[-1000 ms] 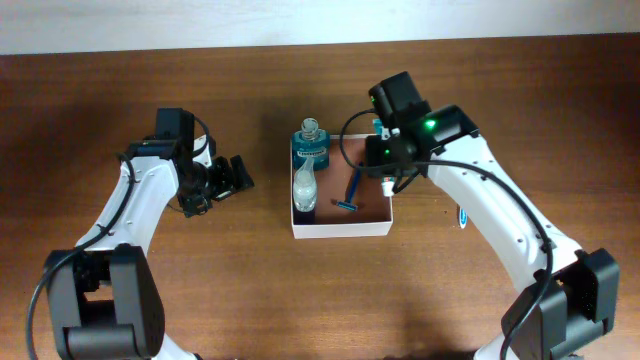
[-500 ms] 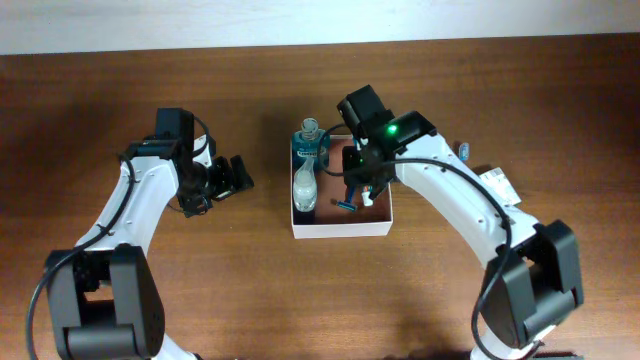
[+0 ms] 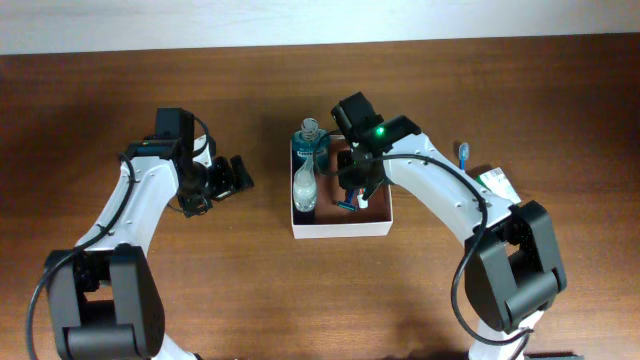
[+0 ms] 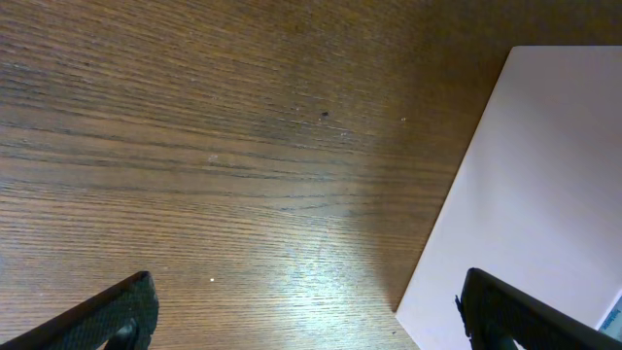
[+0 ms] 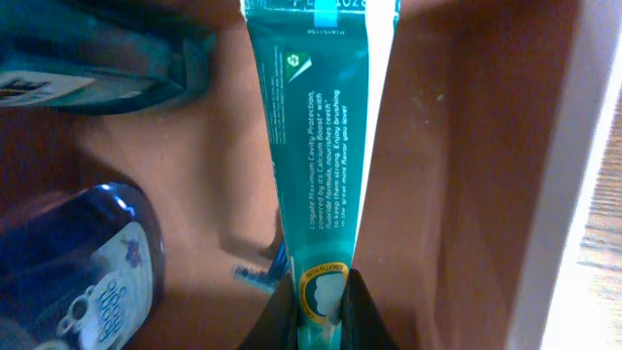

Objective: Pack container
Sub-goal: 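Lower the tube into the box beside the razor and release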

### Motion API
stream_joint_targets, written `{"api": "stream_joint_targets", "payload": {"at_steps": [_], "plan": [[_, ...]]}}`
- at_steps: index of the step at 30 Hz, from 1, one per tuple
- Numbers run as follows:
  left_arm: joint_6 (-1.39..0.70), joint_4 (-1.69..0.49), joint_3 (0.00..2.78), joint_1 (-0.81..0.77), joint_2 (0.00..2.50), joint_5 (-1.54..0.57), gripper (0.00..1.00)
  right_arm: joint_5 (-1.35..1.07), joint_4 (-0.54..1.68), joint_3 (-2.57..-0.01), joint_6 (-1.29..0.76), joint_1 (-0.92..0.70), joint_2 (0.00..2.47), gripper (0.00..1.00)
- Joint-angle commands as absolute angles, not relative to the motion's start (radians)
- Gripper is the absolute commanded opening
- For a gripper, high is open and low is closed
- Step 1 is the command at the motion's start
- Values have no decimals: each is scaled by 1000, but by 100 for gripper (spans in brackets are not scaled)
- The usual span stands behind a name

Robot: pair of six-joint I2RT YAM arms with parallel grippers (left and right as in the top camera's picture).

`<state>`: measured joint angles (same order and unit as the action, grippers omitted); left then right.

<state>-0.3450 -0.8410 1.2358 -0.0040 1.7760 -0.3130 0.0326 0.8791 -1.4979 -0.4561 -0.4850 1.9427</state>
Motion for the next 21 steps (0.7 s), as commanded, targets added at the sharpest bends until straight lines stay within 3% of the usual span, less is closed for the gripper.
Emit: {"api": "stream_joint_targets", "payload": {"at_steps": [1,9,17,21], "plan": [[-344,-841,1230,-2,1785,-313,99,38,847,-1457,-466,-492,1954,8],[-344,-841,1230,-2,1785,-313,99,37,769,-1395,-460,-491,1954,8],[-344,-841,1230,-2,1785,-313,99,15,762,-1398,-441,-491,1950,34],[-344,-841,1230,-2,1785,-313,99,-43,771,-1431,-423,-491,1937,36]]}}
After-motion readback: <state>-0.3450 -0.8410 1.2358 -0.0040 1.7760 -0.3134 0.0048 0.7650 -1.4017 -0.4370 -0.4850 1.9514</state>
